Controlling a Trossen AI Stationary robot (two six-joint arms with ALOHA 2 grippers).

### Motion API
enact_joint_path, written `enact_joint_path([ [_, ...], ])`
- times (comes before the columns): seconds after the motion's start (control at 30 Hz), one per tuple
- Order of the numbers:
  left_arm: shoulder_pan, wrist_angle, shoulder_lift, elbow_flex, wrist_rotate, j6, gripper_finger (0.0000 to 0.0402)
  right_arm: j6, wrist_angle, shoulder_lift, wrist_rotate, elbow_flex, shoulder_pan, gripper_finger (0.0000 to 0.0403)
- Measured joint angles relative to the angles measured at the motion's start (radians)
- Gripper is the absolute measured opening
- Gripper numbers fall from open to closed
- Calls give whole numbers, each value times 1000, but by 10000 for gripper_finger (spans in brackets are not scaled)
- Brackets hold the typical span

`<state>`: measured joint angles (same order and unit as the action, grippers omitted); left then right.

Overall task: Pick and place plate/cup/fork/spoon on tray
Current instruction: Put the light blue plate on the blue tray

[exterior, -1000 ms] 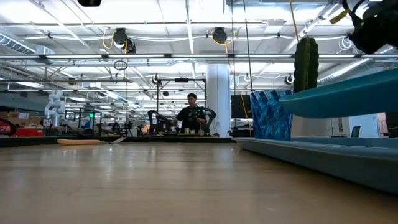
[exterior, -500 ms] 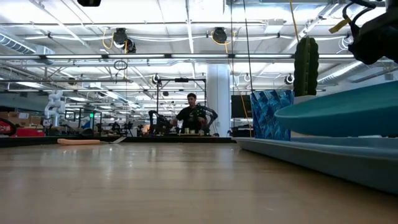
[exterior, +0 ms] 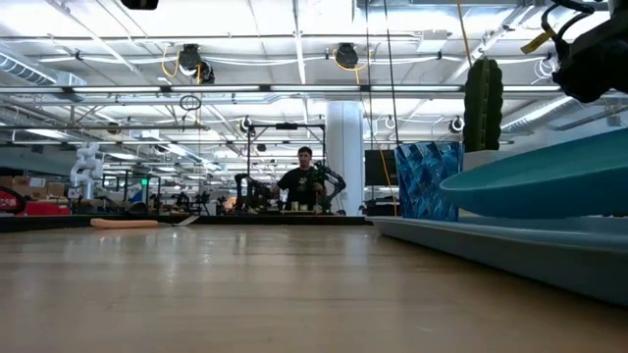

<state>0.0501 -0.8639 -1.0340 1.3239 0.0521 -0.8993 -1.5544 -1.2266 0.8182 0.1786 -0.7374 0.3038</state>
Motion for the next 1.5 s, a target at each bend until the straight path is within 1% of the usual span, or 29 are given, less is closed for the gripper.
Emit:
enact_joint_path([
  [0.3,0,0,0,0,-3,61,104,-4,13,55,4,1,2,0],
  [0.4,0,0,0,0,-22,85,104,-14,2,75,-1,1,2,0],
  [0.57,0,-2,0,0,-51,106,104,-100,-3,77,-23,1,8,0],
  [0.7,0,-2,0,0,-67,106,104,-174,-1,76,-23,1,43,0],
  [0.87,0,-2,0,0,-80,108,104,-269,-13,76,-46,1,79,0],
  [1.0,0,-2,0,0,-90,108,104,-325,-16,79,-45,2,95,0],
  [1.27,0,-2,0,0,-162,108,104,-433,-21,78,-32,3,120,3],
  [1.37,0,-2,2,0,-167,108,104,-469,-29,78,-12,5,129,7],
  [1.5,0,-2,3,0,-167,117,104,-521,-46,78,-13,6,143,5],
])
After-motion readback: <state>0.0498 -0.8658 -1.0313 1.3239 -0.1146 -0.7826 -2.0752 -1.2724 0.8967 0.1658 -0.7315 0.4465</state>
